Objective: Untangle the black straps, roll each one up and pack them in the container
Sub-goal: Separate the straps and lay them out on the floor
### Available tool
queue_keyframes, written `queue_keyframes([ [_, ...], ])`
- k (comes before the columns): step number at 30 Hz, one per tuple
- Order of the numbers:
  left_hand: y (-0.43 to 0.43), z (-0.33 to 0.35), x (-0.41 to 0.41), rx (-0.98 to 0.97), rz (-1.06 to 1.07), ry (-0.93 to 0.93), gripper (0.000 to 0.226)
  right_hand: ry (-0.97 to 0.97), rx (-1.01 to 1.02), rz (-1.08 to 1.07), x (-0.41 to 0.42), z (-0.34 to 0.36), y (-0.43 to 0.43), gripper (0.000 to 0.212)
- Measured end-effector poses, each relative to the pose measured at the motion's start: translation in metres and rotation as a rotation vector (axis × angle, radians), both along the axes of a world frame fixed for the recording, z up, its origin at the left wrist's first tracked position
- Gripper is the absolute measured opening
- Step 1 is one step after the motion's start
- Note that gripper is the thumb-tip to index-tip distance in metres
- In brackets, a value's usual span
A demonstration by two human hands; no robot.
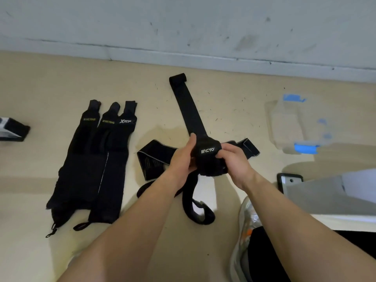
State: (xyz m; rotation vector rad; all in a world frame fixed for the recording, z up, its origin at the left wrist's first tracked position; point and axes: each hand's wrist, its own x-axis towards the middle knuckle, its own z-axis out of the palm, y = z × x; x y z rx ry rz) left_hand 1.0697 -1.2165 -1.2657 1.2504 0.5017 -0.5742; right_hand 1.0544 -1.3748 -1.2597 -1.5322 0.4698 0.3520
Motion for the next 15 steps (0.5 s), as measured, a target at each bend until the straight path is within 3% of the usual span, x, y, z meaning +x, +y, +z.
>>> queue_keyframes([
  [4, 0.006, 0.029, -0.004, -0.036, 0.054, -0.110, 0.020, -0.071, -0.067, 0.016, -0.011, 0.014, 0.009, 0.014],
  [11, 0.026, 0.069, -0.014, 0.000, 0.073, -0.144, 0.025, -0.078, -0.043, 0.188, -0.029, 0.030, 0.024, 0.029],
  [15, 0.037, 0.092, -0.014, -0.081, 0.022, -0.163, 0.027, -0.103, -0.187, 0.293, -0.034, 0.032, 0.022, 0.021],
])
